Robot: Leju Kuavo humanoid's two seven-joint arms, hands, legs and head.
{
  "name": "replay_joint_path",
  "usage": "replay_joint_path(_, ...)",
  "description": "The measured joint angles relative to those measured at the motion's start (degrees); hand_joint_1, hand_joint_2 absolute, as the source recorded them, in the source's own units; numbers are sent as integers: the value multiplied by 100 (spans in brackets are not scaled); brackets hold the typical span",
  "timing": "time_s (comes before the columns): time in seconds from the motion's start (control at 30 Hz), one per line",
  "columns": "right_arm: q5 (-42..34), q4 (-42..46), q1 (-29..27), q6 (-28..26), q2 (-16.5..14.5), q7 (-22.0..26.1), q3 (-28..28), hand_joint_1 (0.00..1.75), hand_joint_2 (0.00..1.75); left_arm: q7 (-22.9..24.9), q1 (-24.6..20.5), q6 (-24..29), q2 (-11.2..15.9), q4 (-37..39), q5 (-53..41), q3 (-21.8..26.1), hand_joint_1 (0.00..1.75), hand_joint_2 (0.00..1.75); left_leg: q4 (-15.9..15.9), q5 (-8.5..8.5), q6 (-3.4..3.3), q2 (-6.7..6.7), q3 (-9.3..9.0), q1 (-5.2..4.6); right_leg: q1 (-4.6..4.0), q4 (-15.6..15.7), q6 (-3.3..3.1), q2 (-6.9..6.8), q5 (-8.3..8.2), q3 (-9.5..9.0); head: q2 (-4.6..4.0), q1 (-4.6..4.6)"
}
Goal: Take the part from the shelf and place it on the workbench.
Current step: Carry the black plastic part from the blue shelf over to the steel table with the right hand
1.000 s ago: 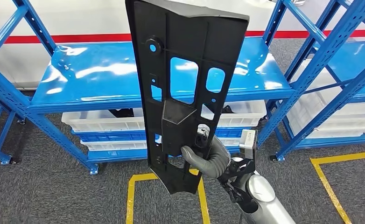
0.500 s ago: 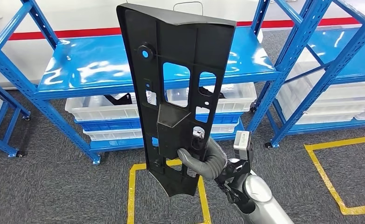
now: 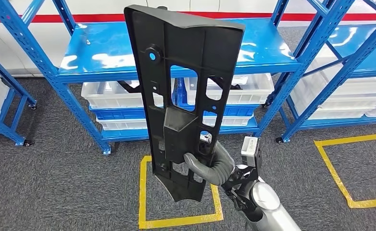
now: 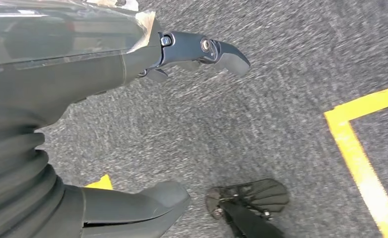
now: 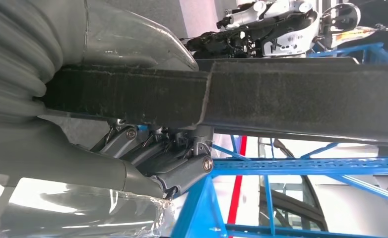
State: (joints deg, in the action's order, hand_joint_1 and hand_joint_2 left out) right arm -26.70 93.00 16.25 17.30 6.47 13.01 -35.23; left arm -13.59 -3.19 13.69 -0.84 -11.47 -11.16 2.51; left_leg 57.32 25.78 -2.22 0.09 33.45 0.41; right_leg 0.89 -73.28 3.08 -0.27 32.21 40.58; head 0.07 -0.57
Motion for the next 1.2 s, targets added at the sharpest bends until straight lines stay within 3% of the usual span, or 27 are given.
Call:
replay_joint_path(0.03,1,-7,-7,3,-1,3,-2,175,175,0,1,-7,-2,0,1,0,0,175,3,-40,-13,1,53,-32,-30,62,9,1,-63,-140,0,1)
replay_joint_path(0.07,1,-11,-10,10,-2,5,-3,175,175,0,2,-13,-4,0,3,0,0,175,4,-72,-23,0,89,-62,-71,345,3,5,-176,-379,-1,1)
replay_joint_path(0.17,-6,-16,-2,54,-13,28,-3,175,175,-1,0,-15,-37,2,19,1,0,175,10,-167,-8,8,178,-99,-196,1514,-169,22,-325,-1121,0,-31)
replay_joint_path(0.23,-17,-18,-2,78,-26,51,-5,175,175,-3,1,-14,-50,4,27,1,0,175,4,-261,60,17,247,-69,-234,1791,-234,26,-320,-1248,1,-45)
replay_joint_path(0.3,-25,-20,-2,93,-40,66,-13,175,175,-4,12,-10,-46,5,26,0,0,175,21,-245,132,-3,320,-48,-181,1870,-262,10,-418,-1220,1,-33)
replay_joint_path(0.33,-29,-20,1,102,-51,74,-16,175,175,-5,19,-8,-44,6,24,-1,0,175,120,-120,164,-17,371,-49,-140,1893,-289,-5,-473,-1203,1,-33)
replay_joint_path(0.37,-35,-21,2,109,-66,84,-19,175,175,-6,26,-5,-39,7,22,-1,0,175,328,86,197,-31,447,-45,-99,1910,-313,-22,-517,-1181,1,-40)
replay_joint_path(0.43,-52,-22,-3,118,-90,103,-21,175,175,-6,31,-2,-26,7,8,-1,0,175,1053,573,273,-35,646,0,-78,1853,-344,-54,-564,-1093,1,-51)
replay_joint_path(0.47,-61,-23,-10,119,-95,110,-21,175,175,-4,30,0,-17,7,-1,0,0,175,1402,712,315,-33,719,31,-69,1809,-341,-67,-582,-1032,1,-56)
replay_joint_path(0.5,-67,-24,-17,120,-96,116,-21,175,175,-2,29,1,-9,7,-9,0,0,175,1620,734,359,-30,730,65,-54,1754,-329,-79,-602,-961,1,-54)
replay_joint_path(0.53,-70,-24,-24,120,-96,124,-20,175,175,1,28,1,-3,7,-15,0,0,175,1639,637,404,-27,646,103,-31,1691,-310,-84,-621,-881,1,-55)
replay_joint_path(0.57,-72,-24,-30,120,-96,133,-18,175,175,3,25,1,2,7,-17,0,0,175,1461,478,451,-25,467,143,-4,1620,-285,-84,-636,-796,1,-55)
replay_joint_path(0.6,-72,-23,-35,121,-97,144,-15,175,175,4,16,2,3,5,-19,-1,0,175,1146,377,507,-28,232,184,14,1539,-261,-83,-650,-708,0,-57)
replay_joint_path(0.67,-67,-20,-40,125,-100,175,-2,175,175,4,-10,5,3,2,-20,-1,0,175,534,380,560,-54,-184,198,12,1397,-195,-75,-690,-546,1,-75)
replay_joint_path(0.73,-58,-18,-47,133,-104,208,5,175,175,4,-26,13,5,0,-19,-1,0,175,314,457,499,-78,-280,153,-3,1353,-89,-68,-772,-458,2,-87)
replay_joint_path(0.8,-45,-19,-67,138,-105,226,6,175,175,3,-23,20,9,1,-19,0,0,175,291,371,337,-61,-180,130,6,1371,27,-57,-838,-401,2,-83)
replay_joint_path(0.83,-33,-20,-76,138,-104,232,7,175,175,-2,-22,23,8,1,-24,-1,0,175,276,308,239,-49,-119,123,13,1322,44,-47,-773,-339,2,-79)
replay_joint_path(0.9,-7,-20,-87,138,-101,240,10,175,175,-19,-22,46,13,2,-49,-2,0,175,249,170,89,-26,39,124,20,907,-15,-26,-366,-129,1,-64)
replay_joint_path(0.97,15,-20,-99,137,-97,244,13,175,175,-31,-21,64,19,2,-77,-2,0,175,249,22,41,-19,231,108,17,192,-54,-9,53,74,1,-56)
replay_joint_path(1.0,23,-20,-108,137,-94,244,14,175,175,-32,-20,65,19,2,-84,-2,0,175,250,-59,39,-2,334,99,15,-113,-21,-2,100,107,1,-54)
replay_joint_path(1.03,29,-20,-117,136,-92,243,14,175,175,-31,-18,61,16,2,-84,-2,0,175,252,-140,42,21,436,90,14,-286,37,1,26,71,1,-52)
replay_joint_path(1.07,32,-20,-124,136,-91,243,13,175,175,-30,-14,59,14,2,-83,-2,0,175,254,-218,50,52,534,84,13,-283,100,-4,-127,-56,1,-50)
replay_joint_path(1.1,35,-20,-128,136,-91,242,13,175,175,-30,-8,58,13,2,-83,-2,0,175,257,-292,65,86,621,81,10,-86,139,-33,-272,-285,1,-48)
replay_joint_path(1.13,36,-19,-126,136,-92,242,13,175,175,-30,-1,58,12,2,-82,-2,0,175,261,-355,88,117,681,75,-2,287,128,-103,-299,-605,1,-46)
replay_joint_path(1.2,39,-18,-110,136,-102,243,11,175,175,-29,15,58,7,2,-81,-2,0,175,261,-466,159,194,736,59,-70,1168,8,-232,-84,-1221,1,-53)
